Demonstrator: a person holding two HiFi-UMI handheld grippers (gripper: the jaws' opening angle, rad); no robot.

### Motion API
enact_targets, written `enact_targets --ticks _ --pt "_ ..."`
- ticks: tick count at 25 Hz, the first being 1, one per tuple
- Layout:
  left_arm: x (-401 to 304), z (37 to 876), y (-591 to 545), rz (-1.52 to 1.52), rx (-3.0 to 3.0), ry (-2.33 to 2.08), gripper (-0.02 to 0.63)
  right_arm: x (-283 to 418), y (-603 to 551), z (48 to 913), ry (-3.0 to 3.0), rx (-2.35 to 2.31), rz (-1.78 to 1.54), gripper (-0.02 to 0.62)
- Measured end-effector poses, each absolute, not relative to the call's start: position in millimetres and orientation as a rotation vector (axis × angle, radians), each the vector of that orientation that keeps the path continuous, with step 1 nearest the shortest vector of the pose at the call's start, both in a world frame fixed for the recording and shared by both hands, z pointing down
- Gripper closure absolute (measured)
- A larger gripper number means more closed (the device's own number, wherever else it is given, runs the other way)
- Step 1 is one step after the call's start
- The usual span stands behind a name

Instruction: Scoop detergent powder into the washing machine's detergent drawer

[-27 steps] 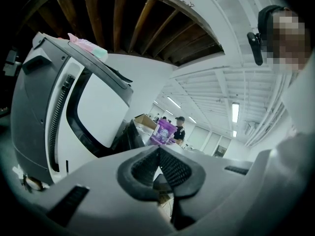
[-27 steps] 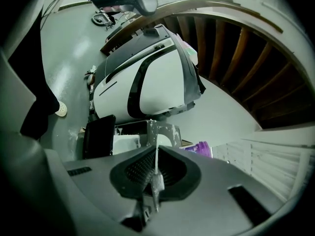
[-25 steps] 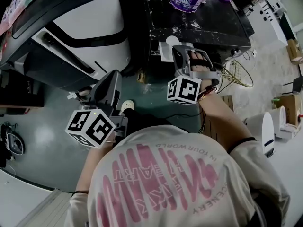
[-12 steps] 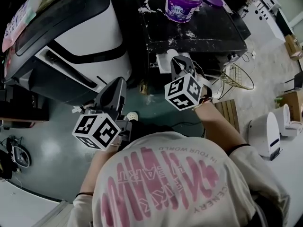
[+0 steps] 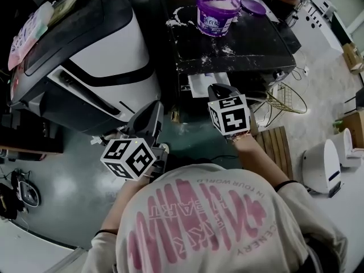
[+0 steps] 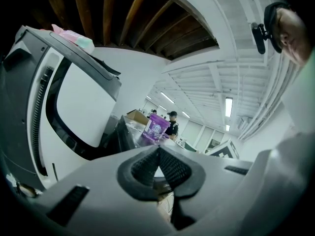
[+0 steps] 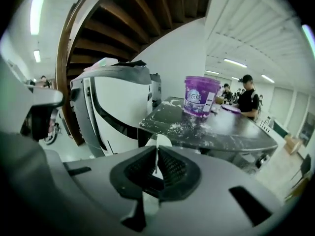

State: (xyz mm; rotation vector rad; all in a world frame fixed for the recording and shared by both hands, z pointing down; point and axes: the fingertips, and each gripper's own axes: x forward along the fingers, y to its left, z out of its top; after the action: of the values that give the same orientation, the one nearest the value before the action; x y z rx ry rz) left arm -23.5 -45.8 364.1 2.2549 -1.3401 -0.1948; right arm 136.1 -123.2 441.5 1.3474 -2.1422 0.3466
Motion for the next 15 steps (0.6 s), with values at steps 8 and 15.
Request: enact_targets --ticks 8,15 --pt "-0.3 363.1 -54.4 -0.169 2.299 -1.301 0.604 134.8 -114.0 431.4 -2.294 1.418 0.685 0.586" --pt "7.1 363.6 -56.7 -0.131 2.31 -1.303 0.606 134.3 -107.1 412.0 -2.403 1.459 0.862 0.586"
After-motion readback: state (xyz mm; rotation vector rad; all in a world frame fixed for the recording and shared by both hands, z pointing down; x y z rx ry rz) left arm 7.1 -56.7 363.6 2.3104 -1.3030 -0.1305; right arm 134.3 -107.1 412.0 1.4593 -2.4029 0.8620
